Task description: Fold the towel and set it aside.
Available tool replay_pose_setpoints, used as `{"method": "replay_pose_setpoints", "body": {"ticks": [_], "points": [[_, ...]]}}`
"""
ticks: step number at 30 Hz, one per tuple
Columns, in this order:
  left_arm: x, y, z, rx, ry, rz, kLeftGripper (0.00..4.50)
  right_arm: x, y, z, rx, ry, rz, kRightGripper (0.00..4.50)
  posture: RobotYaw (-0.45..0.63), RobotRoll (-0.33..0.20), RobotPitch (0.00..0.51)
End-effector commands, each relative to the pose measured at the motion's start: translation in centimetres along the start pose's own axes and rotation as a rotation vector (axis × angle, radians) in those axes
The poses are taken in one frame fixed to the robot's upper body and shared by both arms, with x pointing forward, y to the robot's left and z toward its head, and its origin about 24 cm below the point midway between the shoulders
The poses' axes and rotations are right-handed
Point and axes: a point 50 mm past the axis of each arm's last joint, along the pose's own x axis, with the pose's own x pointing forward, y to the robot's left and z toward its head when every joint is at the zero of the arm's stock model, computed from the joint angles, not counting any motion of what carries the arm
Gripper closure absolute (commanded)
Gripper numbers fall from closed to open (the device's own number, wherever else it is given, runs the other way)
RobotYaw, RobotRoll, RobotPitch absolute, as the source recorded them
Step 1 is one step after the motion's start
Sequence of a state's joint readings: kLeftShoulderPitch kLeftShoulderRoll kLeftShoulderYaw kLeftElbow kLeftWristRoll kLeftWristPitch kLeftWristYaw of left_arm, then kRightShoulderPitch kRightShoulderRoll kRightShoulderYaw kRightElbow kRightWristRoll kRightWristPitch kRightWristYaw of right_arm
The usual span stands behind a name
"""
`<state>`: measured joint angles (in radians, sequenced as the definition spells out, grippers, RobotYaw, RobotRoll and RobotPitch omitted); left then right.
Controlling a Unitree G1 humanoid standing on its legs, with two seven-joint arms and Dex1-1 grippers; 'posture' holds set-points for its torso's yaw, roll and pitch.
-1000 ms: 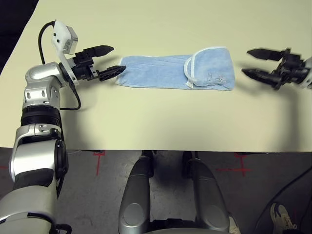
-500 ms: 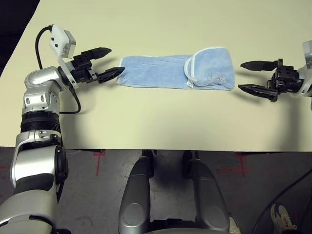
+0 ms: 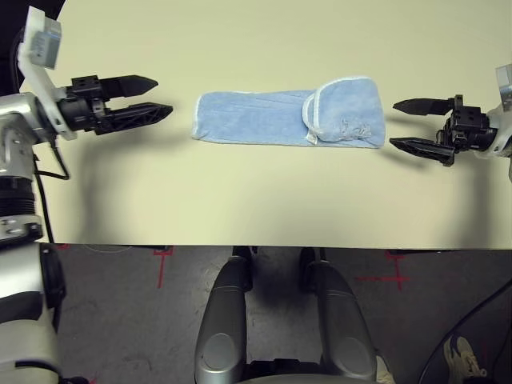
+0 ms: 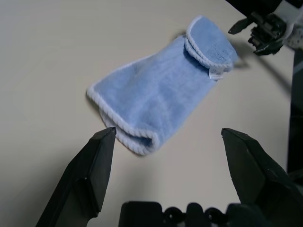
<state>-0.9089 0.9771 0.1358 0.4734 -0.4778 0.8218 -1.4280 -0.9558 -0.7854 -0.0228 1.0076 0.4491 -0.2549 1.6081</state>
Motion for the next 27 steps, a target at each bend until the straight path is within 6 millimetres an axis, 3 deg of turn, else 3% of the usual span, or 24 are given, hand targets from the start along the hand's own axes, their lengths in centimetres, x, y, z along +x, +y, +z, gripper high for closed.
{"method": "replay_pose_setpoints", "body": {"ticks": [1,7,10,18,27], "points": [[0.6,-0.1,-1.2,-0.263,0.0,0.023,0.0,-0.1,0.1,-0.4,0.006,0.02,0.005,0.02,0.09,0.0,0.355],[1.9,-0.2,-1.3,-0.53,-0.026,0.081,0.0,-0.2,0.0,-0.4,-0.002,0.034,0.002,0.02,0.08,0.0,0.359],[2.5,0.3,-0.6,-0.71,-0.144,0.09,0.0,-0.4,0.0,-0.4,-0.004,0.04,-0.007,0.02,0.08,0.0,0.359],[3.5,-0.1,-1.5,-0.768,-0.073,0.14,0.0,-0.5,-0.2,-0.3,0.008,0.026,-0.02,0.02,0.08,0.0,0.36],[2.7,-0.7,-3.0,-0.778,0.004,0.137,0.0,-0.2,-0.2,0.1,0.0,0.022,-0.007,0.02,0.08,0.0,0.363]]}}
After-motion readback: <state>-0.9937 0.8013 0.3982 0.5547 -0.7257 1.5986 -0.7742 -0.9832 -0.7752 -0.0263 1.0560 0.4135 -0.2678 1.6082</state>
